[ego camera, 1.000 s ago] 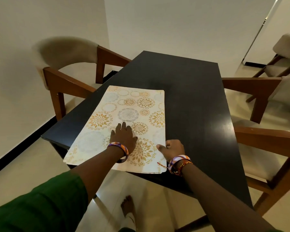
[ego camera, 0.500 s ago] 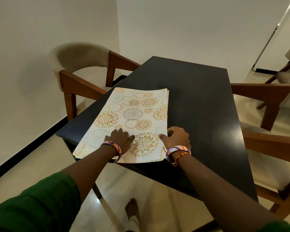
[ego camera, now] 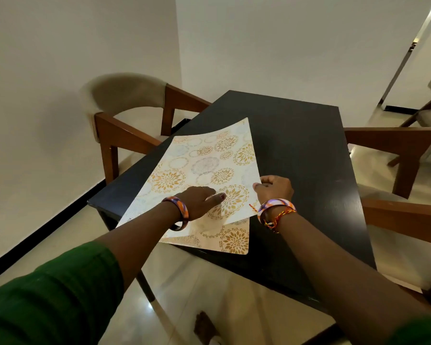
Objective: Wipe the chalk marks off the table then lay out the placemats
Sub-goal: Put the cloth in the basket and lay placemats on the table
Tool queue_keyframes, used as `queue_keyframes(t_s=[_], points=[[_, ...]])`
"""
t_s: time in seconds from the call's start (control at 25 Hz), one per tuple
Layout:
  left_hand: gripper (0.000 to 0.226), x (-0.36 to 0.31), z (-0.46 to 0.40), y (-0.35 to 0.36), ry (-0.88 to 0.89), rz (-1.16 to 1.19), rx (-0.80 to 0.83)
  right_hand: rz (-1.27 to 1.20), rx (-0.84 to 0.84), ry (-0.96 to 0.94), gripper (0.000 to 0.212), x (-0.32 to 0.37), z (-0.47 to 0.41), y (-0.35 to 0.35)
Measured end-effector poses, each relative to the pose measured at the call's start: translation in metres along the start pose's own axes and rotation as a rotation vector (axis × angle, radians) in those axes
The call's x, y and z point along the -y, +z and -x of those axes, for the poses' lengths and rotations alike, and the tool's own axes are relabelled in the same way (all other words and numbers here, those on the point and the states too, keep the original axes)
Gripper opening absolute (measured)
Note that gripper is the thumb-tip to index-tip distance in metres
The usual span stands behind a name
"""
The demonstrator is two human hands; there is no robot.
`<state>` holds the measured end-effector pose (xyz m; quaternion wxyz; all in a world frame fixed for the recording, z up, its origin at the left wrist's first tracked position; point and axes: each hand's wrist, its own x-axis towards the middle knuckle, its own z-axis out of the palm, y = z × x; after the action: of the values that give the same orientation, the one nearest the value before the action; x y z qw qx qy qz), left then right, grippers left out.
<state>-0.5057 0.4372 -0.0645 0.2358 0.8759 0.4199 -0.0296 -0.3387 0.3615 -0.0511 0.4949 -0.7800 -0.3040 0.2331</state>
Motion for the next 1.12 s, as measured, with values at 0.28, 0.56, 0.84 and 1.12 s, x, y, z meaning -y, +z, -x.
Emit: queue_keyframes(t_s=[0.28, 0.56, 0.84, 1.12], points=[[0.064, -0.007, -0.020, -0.009, 0.006, -0.084, 0.040, -0.070, -0.094, 0.154, 0.030, -0.010, -0.061, -0.051], [0.070, -0.024, -0.078, 0.005, -0.012, -0.231, 0.064, 0.002, -0.216, 0.235, 0.034, -0.051, -0.118, -0.097], [0.073, -0.056, -0.169, 0.021, 0.040, -0.332, 0.141, 0.697, -0.003, -0.047, 0.064, -0.066, -0.155, -0.074], [0.078, -0.088, -0.243, 0.020, 0.122, -0.356, 0.202, 0.975, 0.286, 0.061, 0.079, -0.074, -0.181, -0.083]])
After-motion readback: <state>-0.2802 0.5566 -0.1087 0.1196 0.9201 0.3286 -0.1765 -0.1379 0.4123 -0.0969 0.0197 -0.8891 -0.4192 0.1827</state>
